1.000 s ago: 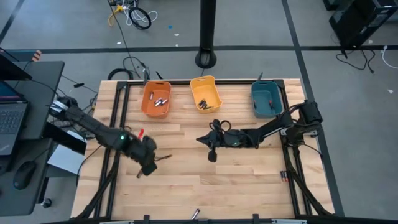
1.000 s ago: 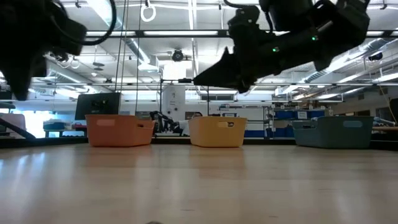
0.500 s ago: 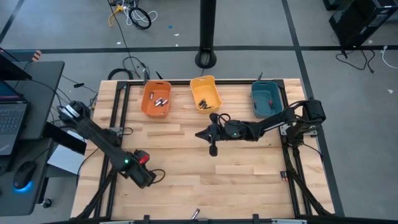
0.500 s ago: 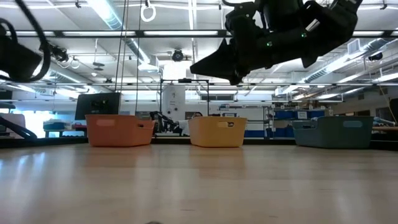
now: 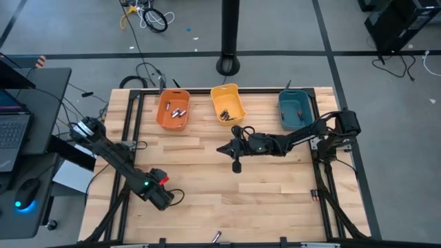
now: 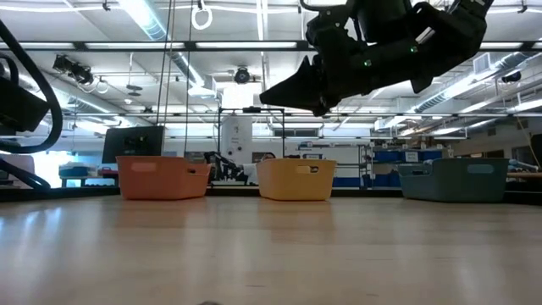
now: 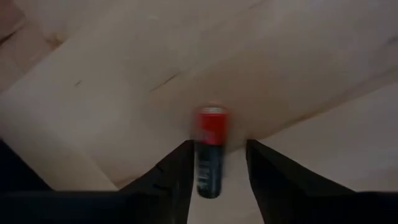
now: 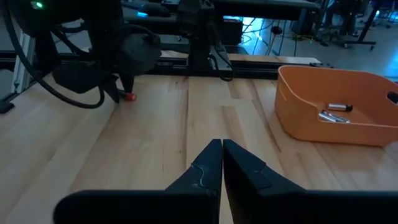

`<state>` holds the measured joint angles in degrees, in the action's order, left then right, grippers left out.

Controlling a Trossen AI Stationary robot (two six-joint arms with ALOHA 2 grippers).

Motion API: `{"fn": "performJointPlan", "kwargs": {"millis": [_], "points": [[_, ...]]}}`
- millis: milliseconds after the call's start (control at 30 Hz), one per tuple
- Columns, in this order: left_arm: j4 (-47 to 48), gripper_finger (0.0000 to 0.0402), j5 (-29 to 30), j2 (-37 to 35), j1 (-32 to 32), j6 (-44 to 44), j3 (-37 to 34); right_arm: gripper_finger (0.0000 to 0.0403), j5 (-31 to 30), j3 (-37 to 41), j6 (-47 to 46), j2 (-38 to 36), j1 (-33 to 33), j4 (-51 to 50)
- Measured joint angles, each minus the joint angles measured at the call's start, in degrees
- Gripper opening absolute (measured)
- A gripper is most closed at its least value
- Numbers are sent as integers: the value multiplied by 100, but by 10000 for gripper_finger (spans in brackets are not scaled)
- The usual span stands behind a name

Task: Sort batteries
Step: Put the orange battery into the blue bin

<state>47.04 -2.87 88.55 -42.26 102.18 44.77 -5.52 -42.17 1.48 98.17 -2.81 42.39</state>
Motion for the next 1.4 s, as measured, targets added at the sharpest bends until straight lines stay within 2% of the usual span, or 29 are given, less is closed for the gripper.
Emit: {"fn": "performJointPlan", "kwargs": {"millis": [133,333,567,800,967,1100,1167,1300,1400], "points": [[-26,125,4,0,16,-166,-1,24,-2,0,4,0,0,-10],[-80,50,240,-2,60,-712,4,23,-2,0,4,0,0,-7],[-135,45,1183,4,463,-1536,49,22,-3,0,7,0,-17,-21],[-1103,45,2434,11,1655,-3725,49,23,-11,2,-6,-95,-17,-499],[-2147,45,2927,11,2543,-5533,49,27,-213,2,-20,-585,-17,-1390],[-3295,45,2913,11,3185,-6974,49,31,-471,2,-119,-1126,-20,-2302],[-3915,45,2705,11,3479,-7679,49,32,-669,2,-273,-1353,-22,-2745],[-4859,45,1871,11,4103,-8743,51,32,-846,3,-654,-1538,-24,-3350],[-5580,45,1060,11,4532,-9265,11,32,-684,98,-781,-1490,-118,-3166]]}}
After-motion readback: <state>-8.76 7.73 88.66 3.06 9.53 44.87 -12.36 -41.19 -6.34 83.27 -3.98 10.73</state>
